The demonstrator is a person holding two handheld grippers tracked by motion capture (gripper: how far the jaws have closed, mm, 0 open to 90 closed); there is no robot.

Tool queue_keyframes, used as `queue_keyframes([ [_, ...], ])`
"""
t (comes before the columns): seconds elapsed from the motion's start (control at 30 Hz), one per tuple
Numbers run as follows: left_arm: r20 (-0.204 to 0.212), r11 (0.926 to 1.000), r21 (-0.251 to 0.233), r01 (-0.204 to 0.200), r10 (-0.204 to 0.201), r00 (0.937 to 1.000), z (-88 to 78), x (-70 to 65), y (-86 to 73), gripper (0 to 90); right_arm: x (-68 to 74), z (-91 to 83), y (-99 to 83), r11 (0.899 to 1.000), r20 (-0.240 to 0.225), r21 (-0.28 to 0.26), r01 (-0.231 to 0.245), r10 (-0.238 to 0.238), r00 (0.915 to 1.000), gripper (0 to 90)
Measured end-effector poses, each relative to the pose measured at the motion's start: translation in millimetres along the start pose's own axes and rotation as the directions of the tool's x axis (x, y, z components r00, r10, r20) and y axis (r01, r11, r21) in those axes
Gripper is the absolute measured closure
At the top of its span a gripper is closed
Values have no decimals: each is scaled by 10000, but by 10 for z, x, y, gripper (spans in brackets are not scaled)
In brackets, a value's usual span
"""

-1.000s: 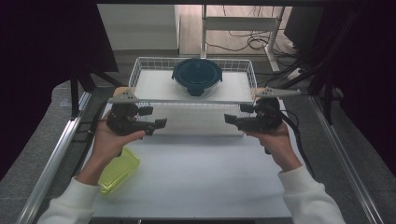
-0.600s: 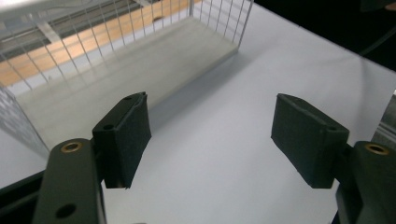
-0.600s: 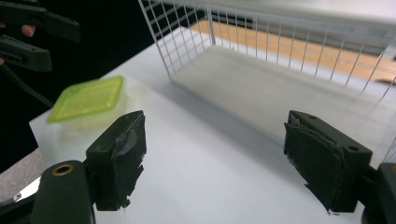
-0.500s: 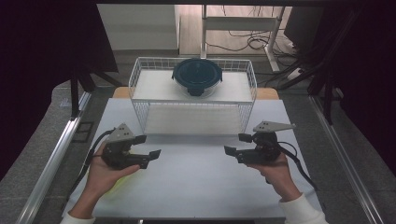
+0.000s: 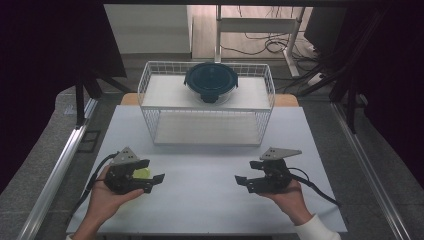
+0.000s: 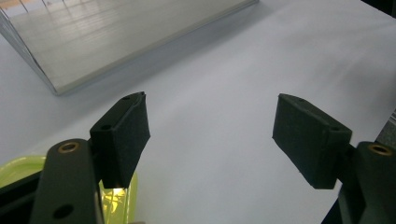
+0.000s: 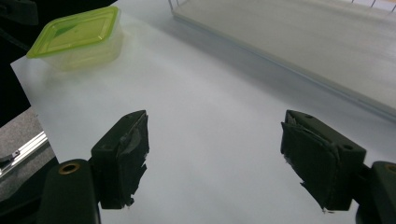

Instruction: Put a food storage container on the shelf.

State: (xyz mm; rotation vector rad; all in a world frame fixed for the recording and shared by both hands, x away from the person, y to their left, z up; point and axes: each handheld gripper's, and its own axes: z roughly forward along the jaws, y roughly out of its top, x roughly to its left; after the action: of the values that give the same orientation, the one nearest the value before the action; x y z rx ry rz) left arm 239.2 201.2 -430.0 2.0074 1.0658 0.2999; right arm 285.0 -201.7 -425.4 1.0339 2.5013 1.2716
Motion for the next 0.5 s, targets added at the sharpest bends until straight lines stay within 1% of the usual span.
queue_keyframes([
  [0.07, 2, 10000, 1, 17, -17, 10000, 5, 9, -8, 265, -9, -10, -35, 9999, -9, 45, -107, 107, 9999, 232],
  [0.1, 17, 9999, 36, 119, -119, 9999, 11, 15, -16, 265, -14, -17, -48, 10000, 33, 65, -64, 63, 10000, 232],
  [0.17, -7, 9999, 32, 125, -125, 9999, 11, 16, -16, 265, -14, -29, -59, 9999, 45, 52, -86, 86, 10000, 232],
  [0.23, 66, 9998, 63, 185, -186, 9998, 11, 21, -14, 265, -35, -53, -76, 9997, 1, -40, -236, 236, 9997, 234],
  [0.33, 150, 9996, 129, 236, -238, 9996, 25, 30, -13, 261, -66, -70, -102, 9993, 27, -28, -371, 371, 9993, 234],
  [0.43, 188, 9996, 146, 241, -244, 9995, 35, 32, -9, 256, -72, -73, -118, 9991, 47, 3, -432, 432, 9991, 234],
  [0.5, 227, 9995, 131, 273, -276, 9994, 45, 34, -4, 239, -65, -88, -128, 9993, 104, -16, -379, 379, 9992, 234],
])
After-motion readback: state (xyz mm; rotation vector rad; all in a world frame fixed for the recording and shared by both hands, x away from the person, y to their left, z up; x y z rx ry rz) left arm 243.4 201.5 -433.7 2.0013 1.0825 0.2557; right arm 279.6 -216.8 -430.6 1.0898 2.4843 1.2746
